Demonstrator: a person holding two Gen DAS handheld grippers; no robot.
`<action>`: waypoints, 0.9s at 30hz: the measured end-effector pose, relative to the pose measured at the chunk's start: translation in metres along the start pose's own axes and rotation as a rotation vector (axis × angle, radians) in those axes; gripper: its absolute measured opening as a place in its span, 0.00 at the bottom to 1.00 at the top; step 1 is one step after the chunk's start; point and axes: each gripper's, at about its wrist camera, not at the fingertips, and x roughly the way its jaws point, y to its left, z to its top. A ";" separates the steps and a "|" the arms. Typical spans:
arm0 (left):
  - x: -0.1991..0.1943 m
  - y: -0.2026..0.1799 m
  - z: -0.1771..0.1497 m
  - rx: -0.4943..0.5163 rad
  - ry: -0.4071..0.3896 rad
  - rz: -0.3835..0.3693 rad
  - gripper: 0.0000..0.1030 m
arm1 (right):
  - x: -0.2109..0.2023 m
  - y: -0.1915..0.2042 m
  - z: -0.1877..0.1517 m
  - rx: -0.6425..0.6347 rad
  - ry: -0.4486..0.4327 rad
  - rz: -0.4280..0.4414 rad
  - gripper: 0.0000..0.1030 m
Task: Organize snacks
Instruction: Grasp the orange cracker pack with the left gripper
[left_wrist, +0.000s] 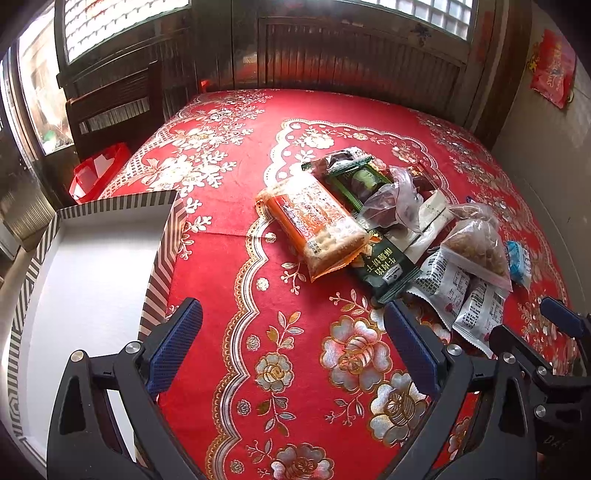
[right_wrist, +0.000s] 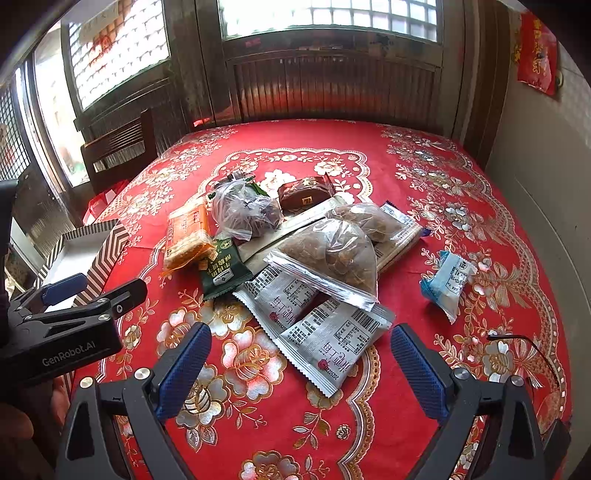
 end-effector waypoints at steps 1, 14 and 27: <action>0.001 0.000 0.001 0.001 0.004 -0.001 0.97 | 0.001 -0.001 0.000 0.000 0.004 -0.001 0.95; 0.038 0.009 0.046 -0.140 0.137 -0.070 0.96 | 0.010 -0.013 0.001 0.012 0.028 0.009 0.95; 0.106 0.016 0.083 -0.310 0.310 -0.067 0.96 | 0.018 -0.023 0.012 0.013 0.037 0.032 0.95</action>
